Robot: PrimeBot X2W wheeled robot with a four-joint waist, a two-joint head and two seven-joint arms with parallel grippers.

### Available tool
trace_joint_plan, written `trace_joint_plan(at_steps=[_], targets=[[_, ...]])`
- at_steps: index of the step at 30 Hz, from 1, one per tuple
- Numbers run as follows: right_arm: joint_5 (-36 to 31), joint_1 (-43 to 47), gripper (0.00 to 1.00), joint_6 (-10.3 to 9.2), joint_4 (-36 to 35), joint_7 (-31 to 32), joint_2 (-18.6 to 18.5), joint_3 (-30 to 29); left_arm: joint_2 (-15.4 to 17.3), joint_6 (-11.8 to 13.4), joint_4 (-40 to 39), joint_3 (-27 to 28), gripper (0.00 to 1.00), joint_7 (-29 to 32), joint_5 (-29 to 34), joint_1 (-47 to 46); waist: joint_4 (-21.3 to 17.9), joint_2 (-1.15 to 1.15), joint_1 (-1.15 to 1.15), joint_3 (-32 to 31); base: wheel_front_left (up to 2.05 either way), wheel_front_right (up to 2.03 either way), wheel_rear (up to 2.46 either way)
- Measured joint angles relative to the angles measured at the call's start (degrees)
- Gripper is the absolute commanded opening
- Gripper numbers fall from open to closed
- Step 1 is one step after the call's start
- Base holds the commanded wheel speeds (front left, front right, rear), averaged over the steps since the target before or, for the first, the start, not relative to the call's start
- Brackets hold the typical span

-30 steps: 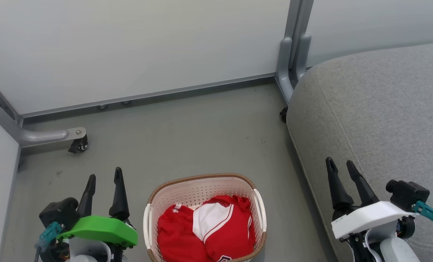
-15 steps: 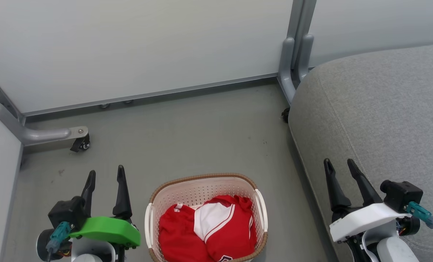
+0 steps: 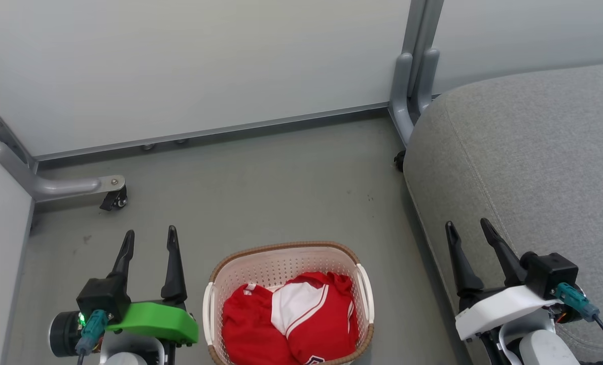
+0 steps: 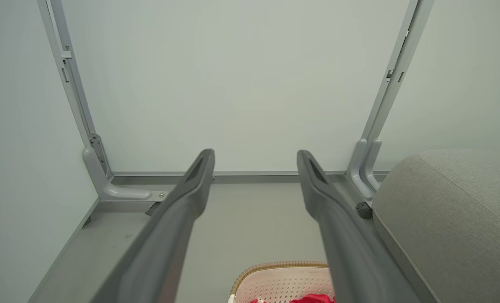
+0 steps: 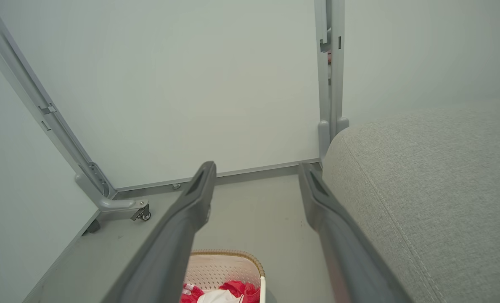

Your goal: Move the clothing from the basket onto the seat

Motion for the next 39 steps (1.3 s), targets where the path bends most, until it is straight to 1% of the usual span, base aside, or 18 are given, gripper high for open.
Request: trace_joint_plan(at_steps=[12,24,33,39], targets=[[-5.05,-0.11,1.00,0.00,0.37,-1.34,-0.05,-0.12,-0.32,-0.29,0.31,-0.15,1.00,-1.32,4.52,0.02,0.30,0.00,0.00,0.01,0.00,0.00,0.00],[-8.55,-0.14,1.00,0.00,1.14,-2.58,-0.10,0.54,-0.59,-1.02,1.63,-0.25,1.00,-2.60,7.31,0.07,0.66,0.00,0.00,-0.08,0.00,0.00,0.00],[-6.41,-0.20,1.00,0.01,2.07,-2.67,-0.12,0.12,-0.77,-1.98,2.42,0.11,1.00,-2.68,5.72,0.07,0.65,0.00,0.00,0.03,0.00,0.00,0.00],[-6.45,-0.59,1.00,0.01,2.13,-2.67,-0.11,0.11,-0.80,-2.00,2.56,0.01,1.00,-2.68,5.57,0.06,0.62,0.00,0.00,0.18,0.00,0.00,0.00]])
